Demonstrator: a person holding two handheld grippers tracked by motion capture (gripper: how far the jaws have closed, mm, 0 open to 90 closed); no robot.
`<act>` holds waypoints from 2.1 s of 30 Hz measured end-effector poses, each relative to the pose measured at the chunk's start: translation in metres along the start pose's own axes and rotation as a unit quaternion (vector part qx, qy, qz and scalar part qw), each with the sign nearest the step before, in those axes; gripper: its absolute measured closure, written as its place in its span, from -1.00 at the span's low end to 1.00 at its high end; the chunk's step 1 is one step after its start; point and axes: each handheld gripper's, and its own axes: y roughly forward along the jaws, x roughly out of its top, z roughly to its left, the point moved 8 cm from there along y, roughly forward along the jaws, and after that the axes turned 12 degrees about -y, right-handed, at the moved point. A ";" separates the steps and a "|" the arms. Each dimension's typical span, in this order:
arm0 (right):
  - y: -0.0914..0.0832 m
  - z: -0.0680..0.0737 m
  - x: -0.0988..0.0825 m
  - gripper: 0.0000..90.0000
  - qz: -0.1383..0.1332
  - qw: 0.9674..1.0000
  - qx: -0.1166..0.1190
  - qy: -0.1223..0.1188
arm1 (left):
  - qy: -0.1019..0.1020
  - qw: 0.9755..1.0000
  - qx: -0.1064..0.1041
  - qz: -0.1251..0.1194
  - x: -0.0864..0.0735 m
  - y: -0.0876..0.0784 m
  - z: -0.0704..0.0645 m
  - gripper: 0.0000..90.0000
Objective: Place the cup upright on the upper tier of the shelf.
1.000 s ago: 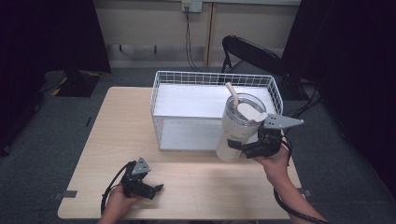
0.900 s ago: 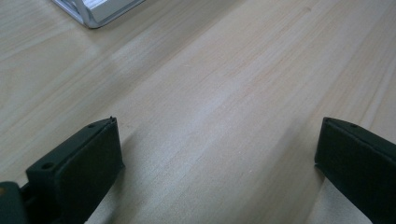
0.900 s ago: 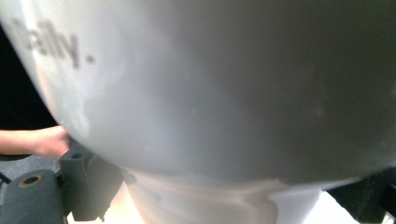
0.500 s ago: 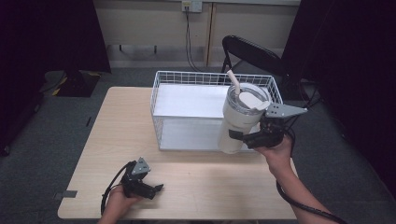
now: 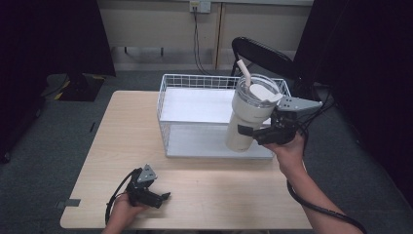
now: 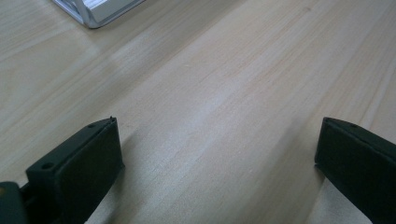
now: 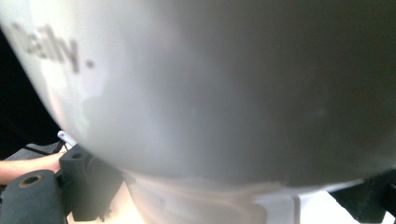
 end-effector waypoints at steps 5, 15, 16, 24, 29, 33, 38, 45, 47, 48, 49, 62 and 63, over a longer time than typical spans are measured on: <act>0.002 -0.004 0.013 -0.78 0.003 1.000 -0.003 -0.006 | 0.000 1.000 0.000 0.000 0.000 0.000 0.000 -1.00; 0.008 -0.010 0.028 -0.77 0.004 1.000 -0.005 -0.006 | -0.002 1.000 0.000 -0.002 0.000 0.000 0.000 -1.00; 0.009 -0.009 0.029 -0.77 0.003 1.000 -0.004 -0.005 | -0.002 1.000 0.000 -0.002 0.000 0.000 0.000 -1.00; 0.009 -0.004 0.039 -0.77 -0.005 1.000 0.003 0.000 | 0.000 1.000 0.001 -0.002 0.000 0.000 0.000 -1.00; 0.007 -0.003 0.045 -0.77 0.005 1.000 0.001 -0.004 | 0.000 1.000 0.001 -0.002 0.000 0.000 0.000 -1.00; 0.005 -0.003 0.049 -0.77 0.007 1.000 -0.001 -0.003 | 0.000 1.000 0.001 -0.002 0.000 0.000 0.000 -1.00; 0.003 -0.007 0.058 -0.77 0.002 1.000 -0.006 -0.001 | -0.001 1.000 0.001 -0.002 0.000 0.000 0.000 -1.00; 0.005 -0.013 0.065 -0.77 0.005 1.000 -0.015 -0.001 | -0.001 1.000 0.001 -0.002 0.000 0.000 0.000 -1.00; 0.005 -0.016 0.066 -0.77 0.004 1.000 -0.016 -0.002 | -0.001 1.000 0.001 -0.002 0.000 0.000 0.000 -1.00; 0.005 -0.016 0.066 -0.77 0.004 1.000 -0.016 -0.002 | -0.001 1.000 0.001 -0.002 0.000 0.000 0.000 -1.00; 0.007 -0.018 0.066 -0.77 0.004 1.000 -0.018 0.001 | -0.001 1.000 0.001 -0.002 0.000 0.000 0.000 -1.00; 0.018 -0.034 0.072 -0.77 0.008 0.999 -0.037 -0.002 | 0.000 1.000 0.000 -0.001 0.000 0.000 0.000 -1.00; 0.019 -0.035 0.072 -0.77 0.008 0.999 -0.038 -0.003 | -0.001 1.000 0.000 -0.001 0.000 0.000 0.000 -1.00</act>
